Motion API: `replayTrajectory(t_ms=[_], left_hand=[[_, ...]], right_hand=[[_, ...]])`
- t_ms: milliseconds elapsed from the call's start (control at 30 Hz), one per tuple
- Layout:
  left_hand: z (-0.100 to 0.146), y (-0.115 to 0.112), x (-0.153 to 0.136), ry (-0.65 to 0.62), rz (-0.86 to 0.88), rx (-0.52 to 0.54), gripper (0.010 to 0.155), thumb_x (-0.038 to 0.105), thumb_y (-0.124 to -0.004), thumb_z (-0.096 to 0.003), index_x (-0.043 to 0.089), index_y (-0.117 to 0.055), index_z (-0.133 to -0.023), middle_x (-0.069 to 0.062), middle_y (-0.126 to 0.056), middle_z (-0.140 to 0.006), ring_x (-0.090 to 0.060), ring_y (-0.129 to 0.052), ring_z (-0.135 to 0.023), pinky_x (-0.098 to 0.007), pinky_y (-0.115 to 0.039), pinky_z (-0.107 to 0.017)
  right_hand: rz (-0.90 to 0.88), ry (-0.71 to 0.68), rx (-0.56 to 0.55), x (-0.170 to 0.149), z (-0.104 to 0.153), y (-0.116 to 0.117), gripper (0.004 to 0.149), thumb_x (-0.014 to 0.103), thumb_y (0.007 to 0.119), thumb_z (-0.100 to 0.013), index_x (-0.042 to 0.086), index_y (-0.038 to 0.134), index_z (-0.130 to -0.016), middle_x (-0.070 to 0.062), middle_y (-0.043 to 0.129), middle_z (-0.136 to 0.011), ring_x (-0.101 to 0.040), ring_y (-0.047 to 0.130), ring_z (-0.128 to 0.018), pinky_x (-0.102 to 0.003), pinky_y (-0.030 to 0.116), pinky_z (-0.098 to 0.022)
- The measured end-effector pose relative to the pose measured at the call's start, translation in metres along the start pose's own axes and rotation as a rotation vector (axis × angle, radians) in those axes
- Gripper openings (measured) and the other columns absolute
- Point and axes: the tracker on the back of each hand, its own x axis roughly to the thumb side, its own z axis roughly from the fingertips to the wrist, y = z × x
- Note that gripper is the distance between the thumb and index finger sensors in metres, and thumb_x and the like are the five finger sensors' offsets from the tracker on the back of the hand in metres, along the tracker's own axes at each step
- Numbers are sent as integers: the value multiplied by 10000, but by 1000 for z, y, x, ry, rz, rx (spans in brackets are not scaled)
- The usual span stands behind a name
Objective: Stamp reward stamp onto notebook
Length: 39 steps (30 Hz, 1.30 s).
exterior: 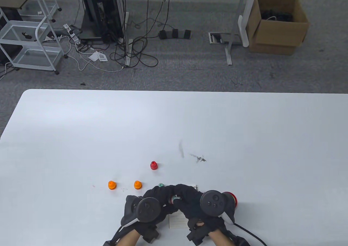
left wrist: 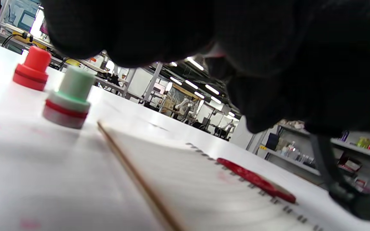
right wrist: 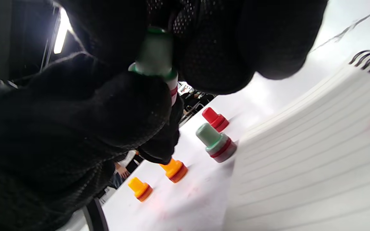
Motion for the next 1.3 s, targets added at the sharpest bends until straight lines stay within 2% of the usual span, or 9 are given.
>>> replayTrajectory(t_ms=[200,433,867,1167,1300], left_hand=[[5,3,-7,-2,112,8,670,454,-864,-407,193,-680,-996,16,-933,-766,-205,-987,-628,-413,-885,-550],[6,2,-6,-13,77,32,654,436,-869,-401,178,-709,-980,9,-952,-749,-199,-1001,-616,-403,-896,-539],[7,2,-6,-37,93,15,648,411,-870,-408,186,-698,-991,12,-948,-789,-212,-998,-670,-420,-887,-573],[7,3,-8,-40,126,6,640,387,-876,-416,193,-691,-998,9,-944,-812,-215,-998,-690,-428,-882,-590],[5,4,-12,-17,123,-47,633,350,-876,-432,190,-674,-1011,-7,-933,-841,-233,-992,-717,-445,-878,-606]], right_hand=[[-34,-10,-17,-2,2,-2,530,327,838,-405,112,746,-880,-145,875,-780,-300,985,-480,-390,865,-374],[-40,60,16,-6,3,1,568,383,818,-417,105,727,-904,-140,875,-777,-304,980,-481,-393,858,-369],[-102,49,16,-10,3,-2,532,327,819,-403,87,754,-874,-137,902,-737,-282,989,-428,-373,865,-345],[-175,62,29,-13,5,-3,524,307,797,-414,93,740,-889,-143,888,-760,-291,979,-448,-381,856,-360],[-189,53,13,-14,6,-7,524,307,799,-417,93,740,-891,-146,885,-766,-294,977,-452,-384,854,-363]])
